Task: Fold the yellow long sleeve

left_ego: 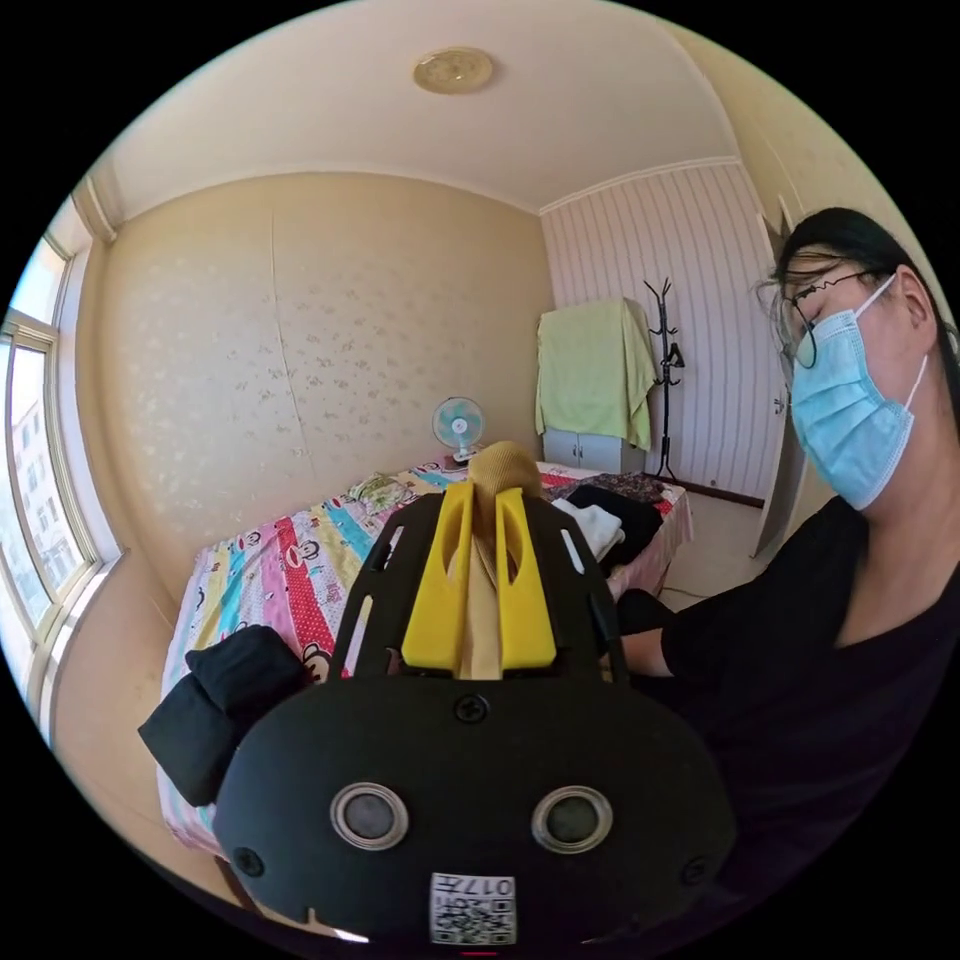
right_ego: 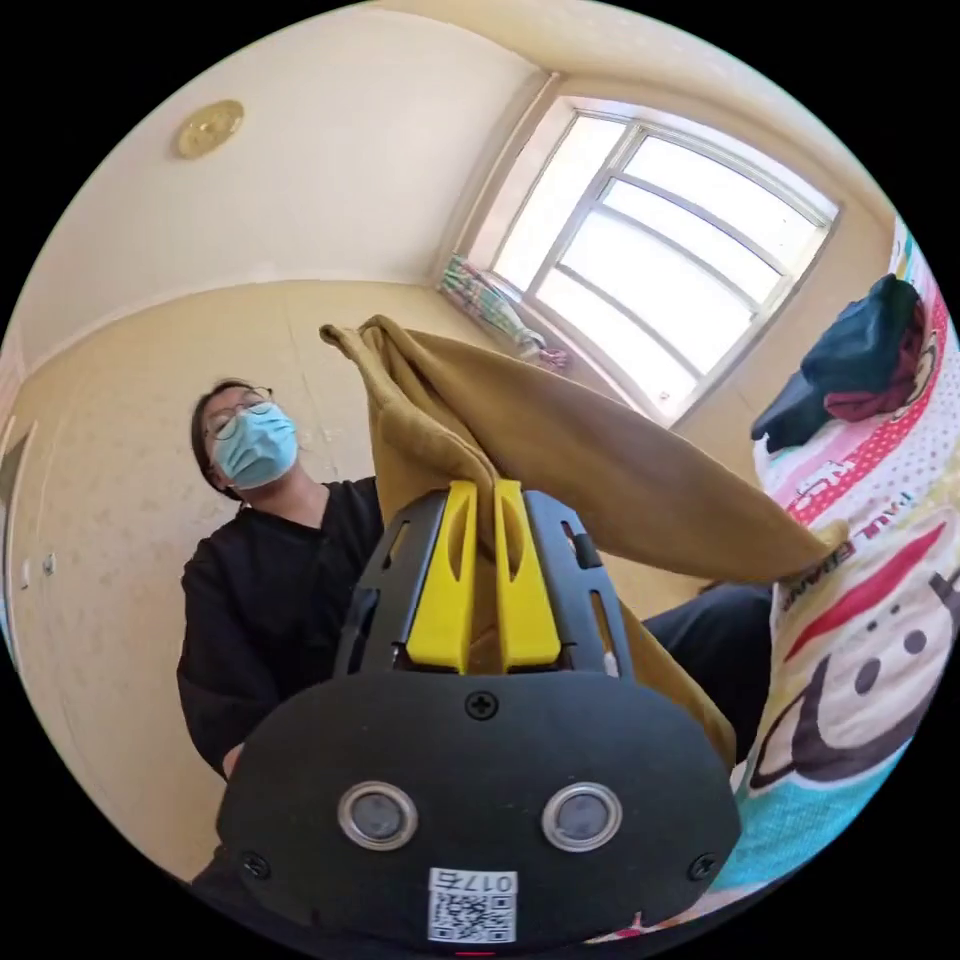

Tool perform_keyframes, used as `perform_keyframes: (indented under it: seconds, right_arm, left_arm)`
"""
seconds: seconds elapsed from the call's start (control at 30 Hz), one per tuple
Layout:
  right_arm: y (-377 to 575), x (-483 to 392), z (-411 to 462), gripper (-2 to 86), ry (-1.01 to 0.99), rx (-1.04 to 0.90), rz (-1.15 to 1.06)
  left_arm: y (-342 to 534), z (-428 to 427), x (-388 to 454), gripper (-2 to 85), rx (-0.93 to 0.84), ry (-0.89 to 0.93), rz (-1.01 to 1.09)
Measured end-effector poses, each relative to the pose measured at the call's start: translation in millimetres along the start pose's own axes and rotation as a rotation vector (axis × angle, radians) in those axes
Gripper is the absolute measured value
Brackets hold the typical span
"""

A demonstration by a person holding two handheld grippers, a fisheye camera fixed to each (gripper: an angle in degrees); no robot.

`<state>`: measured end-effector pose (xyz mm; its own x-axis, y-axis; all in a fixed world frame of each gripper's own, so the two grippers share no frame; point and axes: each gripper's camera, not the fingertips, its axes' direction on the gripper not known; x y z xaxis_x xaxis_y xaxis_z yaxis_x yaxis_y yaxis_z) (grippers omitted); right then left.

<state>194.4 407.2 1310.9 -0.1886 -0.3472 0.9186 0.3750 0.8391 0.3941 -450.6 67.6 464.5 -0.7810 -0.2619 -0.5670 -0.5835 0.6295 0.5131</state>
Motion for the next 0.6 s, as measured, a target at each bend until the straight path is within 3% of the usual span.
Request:
perform_keyframes:
  seconds: [0.07, 0.2, 0.33, 0.43, 0.6]
  right_arm:
    - [-3.2, -42.2, -19.7, 4.3, 0.095, 0.099, -0.090]
    - [-50.3, -212.0, -35.8, 3.2, 0.451, 0.235, -0.319]
    - [-105.9, -392.2, 59.1, 2.7, 0.886, 0.270, -0.539]
    - [-113.3, -489.1, 135.1, 2.5, 1.054, 0.368, -0.692]
    - [-86.5, -571.4, 222.9, 2.6, 1.152, 0.491, -0.870]
  left_arm:
    - [9.7, -27.3, -8.6, 3.1, 0.018, -0.057, -0.042]
    - [24.5, -84.1, -26.4, 3.5, 0.066, -0.151, -0.107]
    - [20.6, -111.6, -28.9, 4.0, 0.185, -0.214, -0.152]
    - [19.7, -137.5, -27.2, 4.4, 0.368, -0.149, -0.168]
    - [45.2, -156.5, -20.6, 4.6, 0.663, -0.091, -0.266]
